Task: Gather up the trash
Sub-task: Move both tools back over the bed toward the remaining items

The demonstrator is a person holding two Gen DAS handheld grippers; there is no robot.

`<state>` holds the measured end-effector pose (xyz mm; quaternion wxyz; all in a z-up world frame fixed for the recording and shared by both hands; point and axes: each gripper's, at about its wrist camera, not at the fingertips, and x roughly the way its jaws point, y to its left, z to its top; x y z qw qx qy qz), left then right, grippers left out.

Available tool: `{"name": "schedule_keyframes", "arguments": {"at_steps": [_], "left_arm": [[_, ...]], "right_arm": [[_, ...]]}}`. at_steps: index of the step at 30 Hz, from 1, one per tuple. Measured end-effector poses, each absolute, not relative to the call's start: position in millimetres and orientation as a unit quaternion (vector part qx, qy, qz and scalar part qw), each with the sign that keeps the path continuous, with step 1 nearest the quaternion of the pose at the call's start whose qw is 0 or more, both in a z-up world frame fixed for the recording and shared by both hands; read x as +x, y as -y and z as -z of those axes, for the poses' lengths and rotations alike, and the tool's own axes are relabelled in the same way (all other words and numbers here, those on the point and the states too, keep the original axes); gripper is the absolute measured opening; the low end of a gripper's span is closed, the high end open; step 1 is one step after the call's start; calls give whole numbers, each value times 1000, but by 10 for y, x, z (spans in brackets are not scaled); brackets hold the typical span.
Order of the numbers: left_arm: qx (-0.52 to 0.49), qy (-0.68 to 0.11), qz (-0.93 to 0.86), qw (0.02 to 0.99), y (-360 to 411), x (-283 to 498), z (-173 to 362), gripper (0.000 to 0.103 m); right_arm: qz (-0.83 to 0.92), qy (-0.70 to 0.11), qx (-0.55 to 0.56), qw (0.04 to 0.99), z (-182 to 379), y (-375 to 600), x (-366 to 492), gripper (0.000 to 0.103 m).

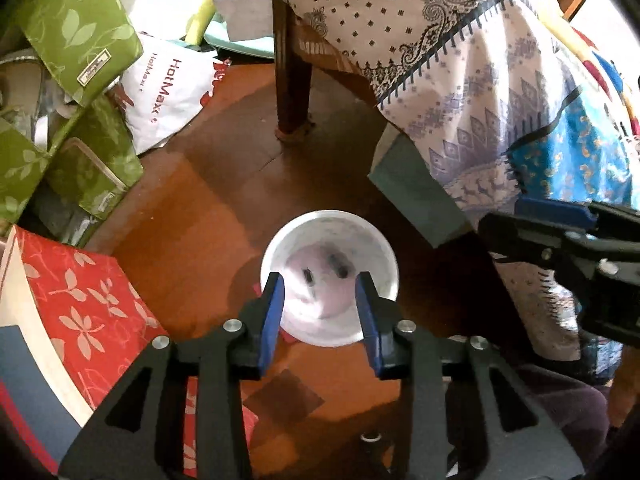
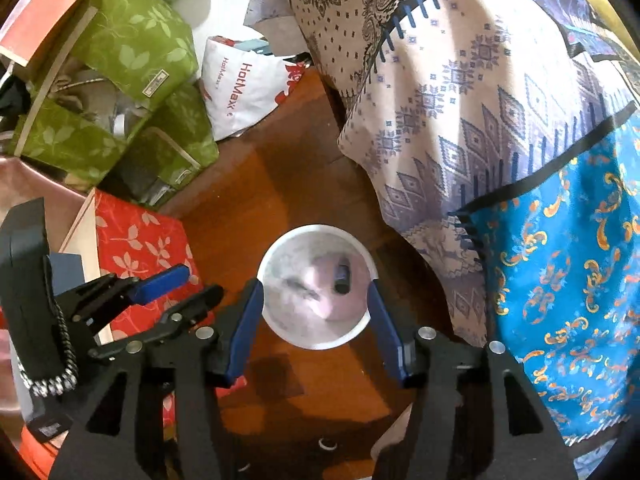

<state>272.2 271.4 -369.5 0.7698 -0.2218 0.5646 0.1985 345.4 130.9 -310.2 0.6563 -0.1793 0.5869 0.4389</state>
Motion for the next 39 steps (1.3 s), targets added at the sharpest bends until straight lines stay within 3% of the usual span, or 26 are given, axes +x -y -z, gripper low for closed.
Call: {"name": "schedule_keyframes", "arguments": {"at_steps": [9,23,39], "left_arm": [[-210,-543,-210,785,-2577,2591,3321,36],[-158,-486,-192,838,-1957,2565,2411,36],[-121,-419,-116,892,-816,3205,1613,36]], "right_arm": [[-442,-569,-167,673,2837,-1041,3429,50],[-419,-476,-130,762,2013,-231,3359,50],[-359,-387,-84,845,1252,1203,3658,50]]}}
